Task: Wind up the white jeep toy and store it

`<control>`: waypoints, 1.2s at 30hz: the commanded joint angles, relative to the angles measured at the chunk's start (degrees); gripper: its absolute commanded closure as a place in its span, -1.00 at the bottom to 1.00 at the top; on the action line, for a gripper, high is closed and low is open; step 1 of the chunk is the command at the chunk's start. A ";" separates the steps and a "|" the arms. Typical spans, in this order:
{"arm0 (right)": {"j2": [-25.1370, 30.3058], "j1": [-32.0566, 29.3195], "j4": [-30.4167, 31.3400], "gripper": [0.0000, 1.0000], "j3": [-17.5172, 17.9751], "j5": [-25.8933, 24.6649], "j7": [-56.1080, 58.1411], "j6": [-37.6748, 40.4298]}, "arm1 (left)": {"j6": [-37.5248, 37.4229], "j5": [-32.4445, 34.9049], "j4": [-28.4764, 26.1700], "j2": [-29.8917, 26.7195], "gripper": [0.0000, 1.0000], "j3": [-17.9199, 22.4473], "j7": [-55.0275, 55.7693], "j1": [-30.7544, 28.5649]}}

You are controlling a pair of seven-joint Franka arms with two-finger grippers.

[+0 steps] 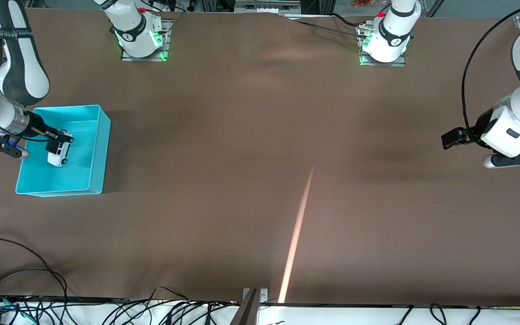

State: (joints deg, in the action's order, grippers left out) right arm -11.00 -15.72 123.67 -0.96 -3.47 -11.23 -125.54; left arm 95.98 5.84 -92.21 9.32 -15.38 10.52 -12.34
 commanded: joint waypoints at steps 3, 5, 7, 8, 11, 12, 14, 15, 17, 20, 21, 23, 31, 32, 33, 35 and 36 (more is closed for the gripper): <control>-2.53 -2.91 4.64 1.00 0.43 -1.54 3.84 -8.92 | -1.41 1.28 1.51 0.61 -1.00 -0.18 -0.85 0.22; -3.49 -3.44 5.35 1.00 0.43 -1.54 4.11 -10.15 | -1.41 1.28 1.51 0.61 -1.00 -0.18 -0.85 0.22; -4.37 -3.62 5.70 1.00 0.43 -1.54 4.20 -10.42 | -1.41 1.28 1.51 0.61 -1.00 -0.18 -0.85 0.22; -4.81 -3.70 5.96 1.00 0.43 -1.62 4.20 -10.51 | -1.41 1.28 1.51 0.61 -1.00 -0.18 -0.85 0.22; -5.96 -4.49 6.23 1.00 0.43 -1.63 4.20 -11.30 | -1.41 1.28 1.51 0.61 -1.00 -0.18 -0.85 0.22; -6.31 -4.58 6.40 1.00 0.43 -1.63 4.20 -11.74 | -1.41 1.28 1.51 0.61 -1.00 -0.18 -0.85 0.22; -6.66 -4.58 6.40 1.00 0.43 -1.63 4.20 -12.00 | -1.41 1.28 1.51 0.61 -1.00 -0.18 -0.85 0.22; -6.75 -4.58 6.40 0.97 0.43 -1.63 4.11 -12.00 | -1.41 1.28 1.51 0.61 -1.00 -0.18 -0.85 0.22; -6.58 -4.58 6.40 0.00 0.43 -1.63 3.85 -11.92 | -1.41 1.28 1.51 0.61 -1.00 -0.18 -0.85 0.22; -5.88 -4.50 6.32 -1.00 0.61 -1.63 3.15 -11.39 | -1.41 1.28 1.51 0.61 -1.00 -0.18 -0.85 0.22; -5.26 -4.50 6.40 -1.00 0.69 -1.63 2.62 -11.13 | -1.41 1.28 1.51 0.61 -1.00 -0.18 -0.85 0.22; -4.21 -4.50 6.23 -1.00 0.87 -1.54 1.74 -9.90 | -1.41 1.28 1.51 0.61 -1.00 -0.18 -0.85 0.22; 1.68 -4.06 5.79 -1.00 1.31 -1.45 1.39 -4.71 | -1.41 1.28 1.51 0.61 -1.00 -0.18 -0.85 0.22; 2.38 -3.97 5.79 -1.00 1.66 -1.45 1.47 -4.62 | -1.41 1.28 1.51 0.61 -1.00 -0.18 -0.85 0.30; 3.26 -3.71 5.79 -1.00 2.10 -1.45 1.39 -4.62 | -1.41 1.28 1.51 0.61 -1.00 -0.18 -0.85 0.22; 5.10 -3.35 5.79 -1.00 2.28 -1.27 1.56 -4.27 | -1.41 1.28 1.51 0.61 -1.00 -0.18 -0.85 0.22; 6.16 -3.09 5.79 -1.00 2.28 -1.19 1.47 -3.75 | -1.41 1.28 1.51 0.61 -1.00 -0.18 -0.85 0.22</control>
State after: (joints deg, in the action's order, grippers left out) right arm -10.69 -19.22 128.69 0.09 -3.79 -8.68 -131.77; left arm 95.98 5.84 -92.21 9.34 -15.38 10.52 -12.34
